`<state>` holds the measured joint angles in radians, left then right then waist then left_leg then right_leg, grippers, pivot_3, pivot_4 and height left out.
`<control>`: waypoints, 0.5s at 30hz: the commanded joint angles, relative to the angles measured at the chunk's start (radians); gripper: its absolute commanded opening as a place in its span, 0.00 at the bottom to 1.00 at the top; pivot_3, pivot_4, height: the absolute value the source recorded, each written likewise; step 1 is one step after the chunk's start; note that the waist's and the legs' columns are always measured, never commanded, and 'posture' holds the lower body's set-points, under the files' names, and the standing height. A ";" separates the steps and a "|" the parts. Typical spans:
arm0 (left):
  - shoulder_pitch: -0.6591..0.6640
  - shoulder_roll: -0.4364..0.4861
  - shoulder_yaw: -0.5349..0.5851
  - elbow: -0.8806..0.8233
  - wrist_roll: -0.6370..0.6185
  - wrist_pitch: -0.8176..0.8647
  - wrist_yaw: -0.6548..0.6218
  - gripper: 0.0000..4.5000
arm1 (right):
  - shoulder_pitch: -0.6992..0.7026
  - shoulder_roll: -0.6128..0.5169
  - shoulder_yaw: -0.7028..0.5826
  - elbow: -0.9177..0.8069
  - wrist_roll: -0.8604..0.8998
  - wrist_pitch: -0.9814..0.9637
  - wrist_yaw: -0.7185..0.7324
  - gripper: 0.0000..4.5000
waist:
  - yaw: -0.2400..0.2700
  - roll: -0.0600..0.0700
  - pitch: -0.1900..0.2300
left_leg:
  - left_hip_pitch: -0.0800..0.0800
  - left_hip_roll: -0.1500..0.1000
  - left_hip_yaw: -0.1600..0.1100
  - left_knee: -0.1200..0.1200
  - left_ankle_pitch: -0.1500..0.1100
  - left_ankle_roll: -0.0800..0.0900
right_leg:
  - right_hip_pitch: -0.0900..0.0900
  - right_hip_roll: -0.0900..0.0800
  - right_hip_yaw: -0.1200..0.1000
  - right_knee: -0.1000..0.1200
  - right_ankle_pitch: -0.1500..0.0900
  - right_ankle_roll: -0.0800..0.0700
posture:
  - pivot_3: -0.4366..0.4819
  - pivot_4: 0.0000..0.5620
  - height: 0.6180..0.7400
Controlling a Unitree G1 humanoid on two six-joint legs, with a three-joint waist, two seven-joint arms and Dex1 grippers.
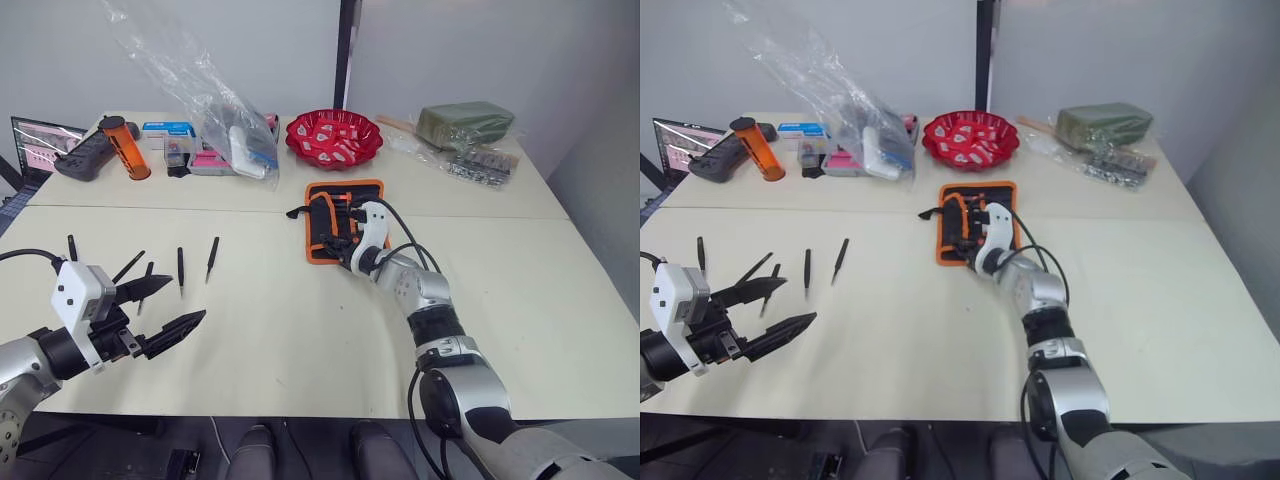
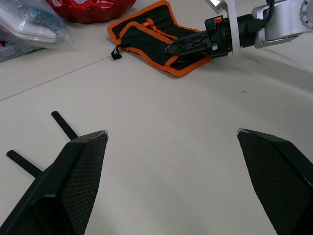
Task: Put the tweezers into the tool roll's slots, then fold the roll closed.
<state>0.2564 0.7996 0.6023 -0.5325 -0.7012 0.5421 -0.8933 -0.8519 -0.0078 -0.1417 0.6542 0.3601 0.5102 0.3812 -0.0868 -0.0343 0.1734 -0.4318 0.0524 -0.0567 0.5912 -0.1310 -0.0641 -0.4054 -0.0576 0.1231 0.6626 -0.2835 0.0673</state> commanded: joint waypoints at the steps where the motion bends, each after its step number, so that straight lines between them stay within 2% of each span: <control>1: -0.004 0.008 0.002 -0.008 0.004 -0.020 -0.005 1.00 | -0.026 0.002 -0.017 -0.015 0.017 -0.038 0.021 0.00 | -0.005 0.000 0.000 | 0.000 0.000 0.000 0.000 0.000 0.000 | 0.000 0.000 0.000 0.000 0.000 0.000 | 0.48 0.27 0.91; 5: -0.008 0.011 0.000 0.001 0.004 -0.021 -0.011 1.00 | -0.004 -0.024 0.008 -0.075 0.036 0.007 0.102 0.00 | -0.009 0.000 0.000 | 0.000 0.000 0.000 0.000 0.000 0.000 | 0.000 0.000 0.000 0.000 0.000 0.000 | 0.48 0.27 0.91; 10: -0.043 0.028 -0.014 0.037 0.006 -0.022 -0.031 1.00 | 0.039 -0.109 0.090 -0.207 0.042 0.120 0.250 0.00 | -0.009 0.000 0.000 | 0.000 0.000 0.000 0.000 0.000 0.000 | 0.000 0.000 0.000 0.000 -0.001 0.001 | 0.48 0.27 0.91; 15: -0.108 0.057 -0.063 0.093 -0.008 0.017 -0.045 1.00 | 0.122 -0.233 0.211 -0.431 0.046 0.235 0.404 0.00 | -0.008 0.000 0.000 | 0.000 0.000 0.000 0.000 0.000 0.000 | -0.001 0.000 0.000 0.000 -0.003 0.005 | 0.48 0.27 0.91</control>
<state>0.1584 0.8394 0.5396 -0.4404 -0.6943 0.5499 -0.9282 -0.7351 -0.2216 0.0388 0.3174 0.3812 0.7257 0.7270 -0.0949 -0.0339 0.1738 -0.4323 0.0523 -0.0568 0.5906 -0.1311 -0.0642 -0.4061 -0.0576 0.1232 0.6623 -0.2869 0.0726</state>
